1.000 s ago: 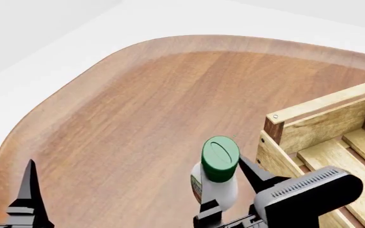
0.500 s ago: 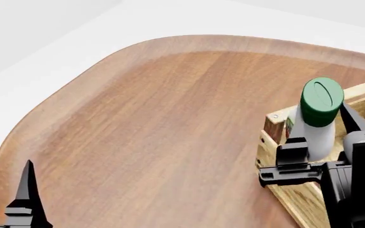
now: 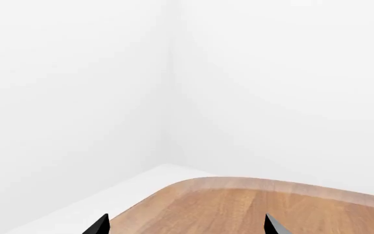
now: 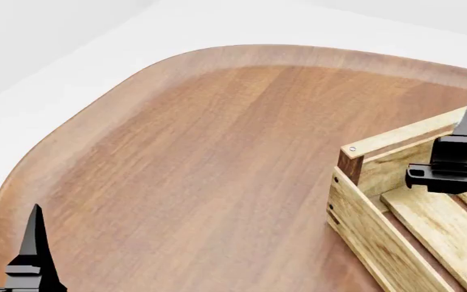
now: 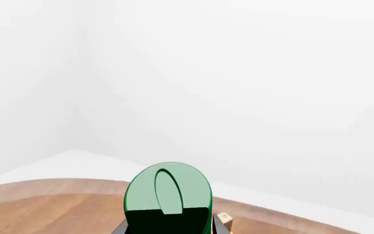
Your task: Pick up the salad dressing and put it in the tray.
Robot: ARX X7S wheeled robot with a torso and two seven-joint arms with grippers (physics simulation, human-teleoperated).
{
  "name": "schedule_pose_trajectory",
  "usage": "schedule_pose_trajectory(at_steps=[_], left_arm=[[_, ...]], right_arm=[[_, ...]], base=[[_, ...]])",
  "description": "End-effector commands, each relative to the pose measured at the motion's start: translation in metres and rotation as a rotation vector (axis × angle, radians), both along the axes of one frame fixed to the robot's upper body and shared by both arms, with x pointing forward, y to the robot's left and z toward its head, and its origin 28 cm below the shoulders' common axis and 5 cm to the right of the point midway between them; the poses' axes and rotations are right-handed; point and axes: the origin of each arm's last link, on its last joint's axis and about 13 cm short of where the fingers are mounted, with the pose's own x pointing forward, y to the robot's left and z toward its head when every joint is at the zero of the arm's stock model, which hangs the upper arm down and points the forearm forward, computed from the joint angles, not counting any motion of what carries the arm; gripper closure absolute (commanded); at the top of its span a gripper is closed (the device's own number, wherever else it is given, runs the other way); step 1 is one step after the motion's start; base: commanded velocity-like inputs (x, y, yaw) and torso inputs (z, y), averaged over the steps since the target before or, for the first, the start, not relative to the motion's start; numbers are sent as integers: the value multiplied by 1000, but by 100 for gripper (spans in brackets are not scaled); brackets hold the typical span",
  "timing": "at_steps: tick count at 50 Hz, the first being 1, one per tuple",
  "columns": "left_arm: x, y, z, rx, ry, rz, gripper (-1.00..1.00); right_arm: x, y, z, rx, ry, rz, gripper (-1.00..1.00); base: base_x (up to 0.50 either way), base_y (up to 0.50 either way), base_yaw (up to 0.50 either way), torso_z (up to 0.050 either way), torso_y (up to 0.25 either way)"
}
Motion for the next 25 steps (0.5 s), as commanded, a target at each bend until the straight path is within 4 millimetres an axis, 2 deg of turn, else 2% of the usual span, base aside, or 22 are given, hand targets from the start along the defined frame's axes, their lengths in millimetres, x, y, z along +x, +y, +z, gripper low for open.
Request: schedule_pose_trajectory(at_steps=[1, 19, 25], left_arm=[[0, 0, 1, 5, -4, 1, -100], [1, 1, 2, 12, -10, 4, -100], [1, 1, 1, 15, -9, 5, -100]], right_arm=[[18, -19, 0, 26, 40, -104, 100], [38, -45, -9, 26, 97, -262, 100], [44, -54, -24, 67, 105, -269, 100]], base=[[0, 0, 0, 0, 0], [0, 0, 0, 0, 1], [0, 0, 0, 0, 0]])
